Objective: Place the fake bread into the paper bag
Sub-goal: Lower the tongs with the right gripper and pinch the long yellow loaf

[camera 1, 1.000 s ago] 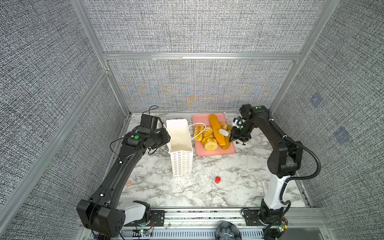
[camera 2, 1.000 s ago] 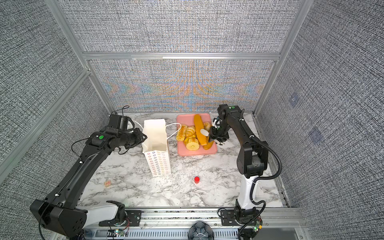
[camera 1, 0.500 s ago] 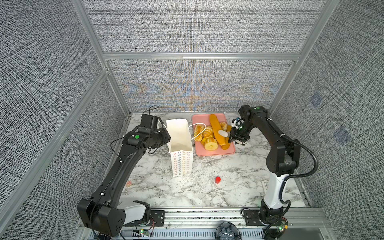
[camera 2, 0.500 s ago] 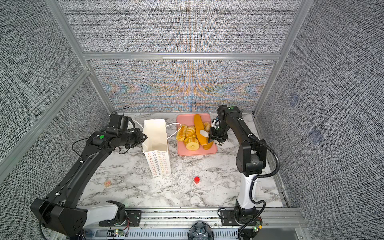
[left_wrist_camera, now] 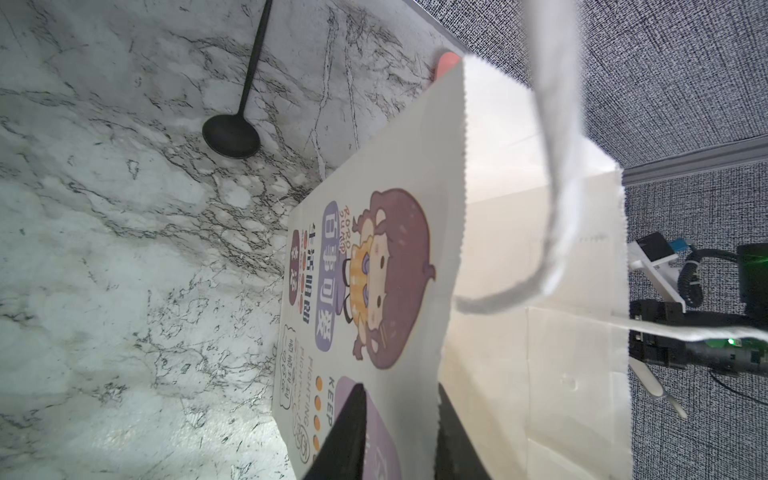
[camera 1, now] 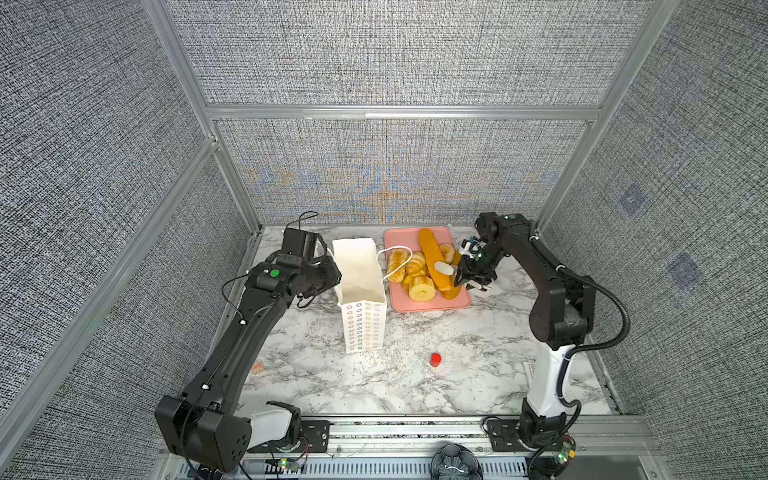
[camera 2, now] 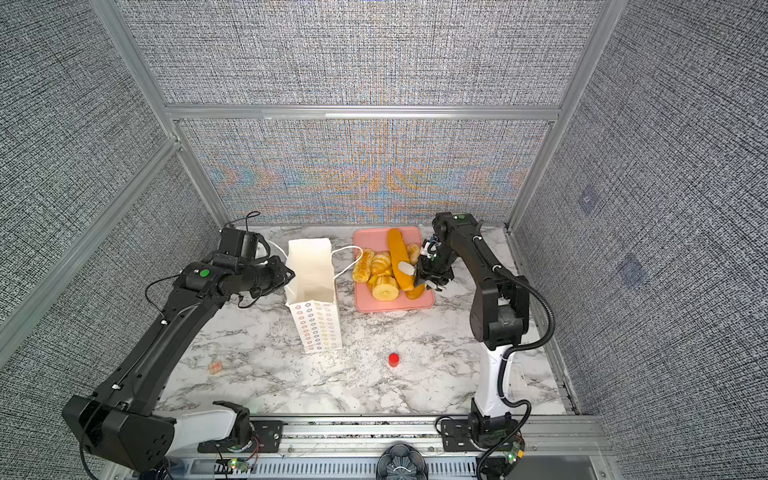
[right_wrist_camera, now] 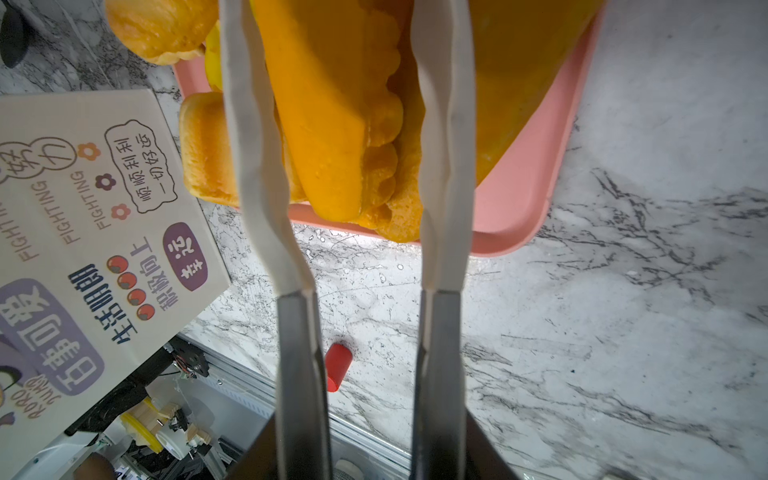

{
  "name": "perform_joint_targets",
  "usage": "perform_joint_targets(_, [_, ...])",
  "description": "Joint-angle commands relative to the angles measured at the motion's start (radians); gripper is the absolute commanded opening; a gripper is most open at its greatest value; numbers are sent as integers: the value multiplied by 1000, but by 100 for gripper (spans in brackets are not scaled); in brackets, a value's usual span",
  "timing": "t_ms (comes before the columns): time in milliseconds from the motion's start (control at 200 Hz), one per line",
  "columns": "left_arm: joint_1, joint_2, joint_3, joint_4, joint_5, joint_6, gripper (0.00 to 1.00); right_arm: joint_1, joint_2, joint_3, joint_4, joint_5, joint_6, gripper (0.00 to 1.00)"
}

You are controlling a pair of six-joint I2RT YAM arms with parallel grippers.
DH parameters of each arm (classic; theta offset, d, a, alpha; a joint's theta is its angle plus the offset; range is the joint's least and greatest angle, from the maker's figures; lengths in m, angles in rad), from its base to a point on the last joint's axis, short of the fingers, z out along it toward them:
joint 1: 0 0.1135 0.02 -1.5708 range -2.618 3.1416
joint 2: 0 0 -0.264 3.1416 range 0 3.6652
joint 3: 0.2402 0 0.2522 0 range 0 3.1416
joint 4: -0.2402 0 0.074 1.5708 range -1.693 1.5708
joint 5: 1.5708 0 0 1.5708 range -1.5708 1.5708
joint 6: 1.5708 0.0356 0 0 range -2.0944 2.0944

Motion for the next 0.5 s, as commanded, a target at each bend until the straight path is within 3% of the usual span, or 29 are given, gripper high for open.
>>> perform_joint_targets(0, [1,-3,1,1,2,6,28,1,6,3,0,-29,-7,44])
perform_joint_targets(495, [1,-3,3,-2,2,3,28,-1,10,-6,15,-48,-1,37])
